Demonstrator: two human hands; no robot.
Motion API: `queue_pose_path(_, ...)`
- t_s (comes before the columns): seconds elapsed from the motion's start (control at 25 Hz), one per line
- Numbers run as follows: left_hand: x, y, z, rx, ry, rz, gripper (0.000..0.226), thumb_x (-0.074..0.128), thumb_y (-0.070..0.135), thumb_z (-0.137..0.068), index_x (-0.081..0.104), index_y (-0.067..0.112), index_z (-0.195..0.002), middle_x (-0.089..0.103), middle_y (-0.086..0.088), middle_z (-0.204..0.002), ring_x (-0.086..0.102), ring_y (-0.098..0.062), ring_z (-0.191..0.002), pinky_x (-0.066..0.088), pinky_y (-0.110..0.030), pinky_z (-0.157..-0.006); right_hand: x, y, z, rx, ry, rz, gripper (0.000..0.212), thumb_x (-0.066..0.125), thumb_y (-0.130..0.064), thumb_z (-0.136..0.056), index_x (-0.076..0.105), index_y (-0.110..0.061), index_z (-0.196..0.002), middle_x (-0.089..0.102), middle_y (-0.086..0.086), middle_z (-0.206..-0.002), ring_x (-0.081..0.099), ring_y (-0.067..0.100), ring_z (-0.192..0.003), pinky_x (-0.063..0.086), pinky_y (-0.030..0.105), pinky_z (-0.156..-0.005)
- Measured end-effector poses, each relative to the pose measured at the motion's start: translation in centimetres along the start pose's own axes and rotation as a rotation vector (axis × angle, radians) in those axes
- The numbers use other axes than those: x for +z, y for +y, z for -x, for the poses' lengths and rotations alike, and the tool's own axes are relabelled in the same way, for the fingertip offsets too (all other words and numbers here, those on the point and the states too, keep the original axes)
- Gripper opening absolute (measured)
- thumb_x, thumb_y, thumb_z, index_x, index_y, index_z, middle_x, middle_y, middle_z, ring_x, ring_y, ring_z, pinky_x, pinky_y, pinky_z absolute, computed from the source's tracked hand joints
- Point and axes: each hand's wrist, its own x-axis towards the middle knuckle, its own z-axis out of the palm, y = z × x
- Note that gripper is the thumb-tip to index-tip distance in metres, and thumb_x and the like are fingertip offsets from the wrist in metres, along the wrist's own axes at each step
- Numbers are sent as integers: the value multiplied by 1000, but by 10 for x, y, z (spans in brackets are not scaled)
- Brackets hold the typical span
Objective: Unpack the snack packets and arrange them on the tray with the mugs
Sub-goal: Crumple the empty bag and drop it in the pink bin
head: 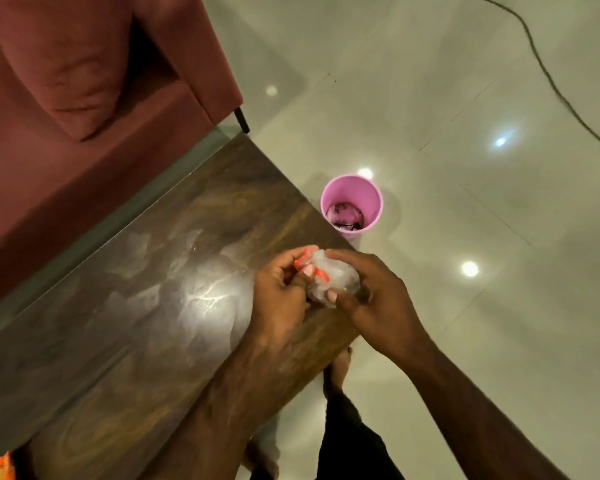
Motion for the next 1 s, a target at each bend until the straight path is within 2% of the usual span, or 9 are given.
queue_pose_path(0.16,57,6,-45,-72,-206,-160,46,57,29,-100,44,35,-144,57,4,-143,63,-14,-120,59,-34,-93,-28,50,-51,120,319,-66,43,82,-15,-81,72,-32,-120,68,-16,-119,69,9,-104,59,20,-85)
queue_pose_path(0.24,67,0,-54,-100,-195,-255,59,59,33,-98,32,41,-150,47,7,-151,52,-15,-132,51,-45,-105,-36,77,-91,139,416,-46,43,82,-11,-82,71,-26,-121,67,-6,-123,69,15,-106,58,17,-83)
queue_pose_path(0.32,62,-11,-54,-134,-196,-280,54,60,26,-98,39,46,-143,49,11,-147,53,-12,-129,51,-47,-104,-37,102,-137,158,455,-3,47,80,-8,-81,68,-26,-123,63,-1,-124,67,20,-109,55,16,-81)
queue_pose_path(0.44,40,-40,-50,-215,-221,-337,38,63,17,-96,57,45,-121,58,15,-131,61,-8,-114,60,-34,-85,-28,143,-210,200,414,133,54,74,-10,-78,63,-30,-126,57,1,-124,66,24,-107,49,25,-81)
queue_pose_path(0.6,9,-79,-53,-206,-56,-326,32,66,-6,-86,70,23,-99,74,-3,-102,72,-13,-75,53,-26,-49,-12,201,-282,212,187,246,66,76,-13,-76,55,-19,-138,52,10,-131,53,34,-125,53,41,-95)
queue_pose_path(0.76,-9,-97,-62,-227,42,-333,31,65,-11,-85,70,18,-95,74,-5,-98,71,-26,-71,54,-32,-46,-10,223,-283,360,207,299,76,72,-1,-76,46,-14,-146,41,17,-145,59,41,-119,54,44,-99)
queue_pose_path(0.88,-9,-81,-64,-167,12,-384,39,66,-9,-85,69,25,-102,68,-1,-109,67,-15,-78,59,-49,-69,-13,203,-232,223,219,300,71,71,-1,-79,49,-20,-144,39,13,-148,58,38,-122,55,42,-92)
queue_pose_path(0.92,-7,-72,-65,-125,-7,-396,41,66,-6,-86,68,30,-105,66,2,-113,67,-9,-82,59,-47,-75,-15,192,-212,186,186,306,72,71,-2,-79,49,-23,-143,38,10,-149,56,35,-125,55,42,-93)
queue_pose_path(1.0,-5,-54,-66,-35,-55,-424,41,66,3,-90,64,39,-110,60,11,-120,64,3,-92,56,-21,-75,-18,166,-172,152,119,311,71,74,-7,-80,49,-30,-142,36,3,-150,53,29,-129,53,39,-95)
